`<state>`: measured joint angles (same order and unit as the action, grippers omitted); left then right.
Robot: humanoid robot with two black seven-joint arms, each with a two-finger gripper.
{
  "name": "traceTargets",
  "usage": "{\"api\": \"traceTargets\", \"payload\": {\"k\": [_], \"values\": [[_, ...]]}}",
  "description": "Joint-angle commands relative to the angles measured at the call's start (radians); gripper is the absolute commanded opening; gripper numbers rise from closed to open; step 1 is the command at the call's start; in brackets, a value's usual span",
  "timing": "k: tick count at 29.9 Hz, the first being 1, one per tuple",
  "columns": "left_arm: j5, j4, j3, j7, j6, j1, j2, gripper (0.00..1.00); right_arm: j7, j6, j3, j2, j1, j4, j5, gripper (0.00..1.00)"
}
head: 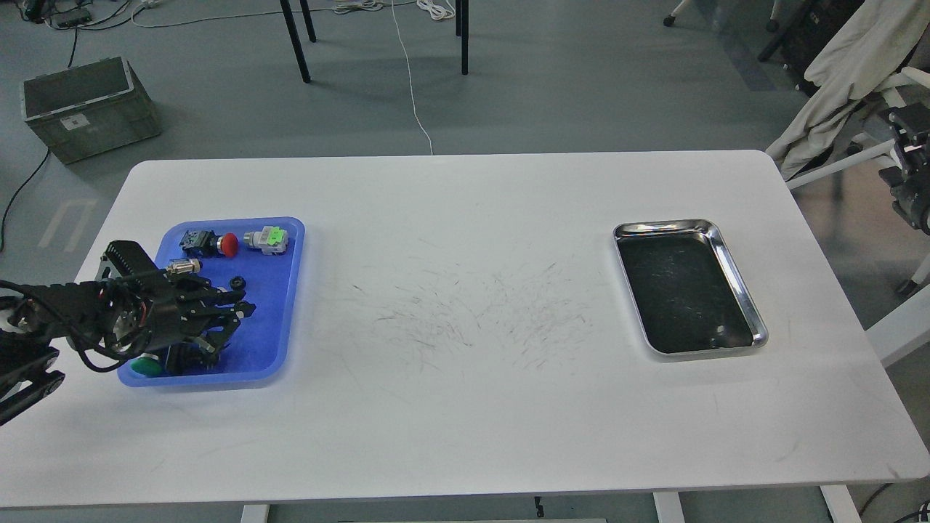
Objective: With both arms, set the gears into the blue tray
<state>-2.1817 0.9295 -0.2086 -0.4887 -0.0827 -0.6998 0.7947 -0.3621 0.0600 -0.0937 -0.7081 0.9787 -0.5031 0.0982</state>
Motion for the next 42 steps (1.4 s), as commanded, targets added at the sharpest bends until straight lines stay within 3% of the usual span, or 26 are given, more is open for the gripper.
{"api": "traceTargets", "payload": {"k": [1, 14, 18, 21, 23, 26, 33, 42], "values": [[0.000, 0.000, 0.000, 0.000, -0.003, 0.000, 0.001, 0.09, 0.000, -0.002, 0.000, -0.001, 0.002, 0.001, 0.000, 0.96], [0.006, -0.041, 0.005, 0.000, -0.025, 0.003, 0.001, 0.14, 0.000, -0.002, 0.002, -0.001, 0.000, 0.001, 0.000, 0.96], [0.028, -0.040, 0.011, 0.000, -0.026, 0.005, 0.006, 0.21, -0.001, -0.002, 0.002, -0.001, 0.000, 0.001, 0.000, 0.96], [0.046, -0.040, 0.015, 0.000, -0.023, 0.005, 0.011, 0.31, -0.001, -0.002, 0.002, -0.001, 0.000, 0.001, 0.000, 0.96], [0.049, -0.040, 0.015, 0.000, -0.023, 0.011, 0.012, 0.43, -0.001, -0.002, 0.002, -0.001, 0.000, 0.001, 0.000, 0.96], [0.052, -0.037, 0.014, 0.000, -0.022, 0.017, 0.017, 0.49, -0.001, -0.002, 0.002, -0.001, 0.000, 0.001, 0.000, 0.96], [0.118, -0.037, 0.000, 0.000, -0.023, 0.017, 0.017, 0.58, -0.001, -0.003, 0.002, -0.001, -0.002, 0.001, 0.000, 0.96], [0.419, -0.037, -0.002, 0.000, -0.014, -0.020, 0.057, 0.66, -0.001, -0.003, 0.006, -0.005, 0.006, 0.000, 0.000, 0.96]]}}
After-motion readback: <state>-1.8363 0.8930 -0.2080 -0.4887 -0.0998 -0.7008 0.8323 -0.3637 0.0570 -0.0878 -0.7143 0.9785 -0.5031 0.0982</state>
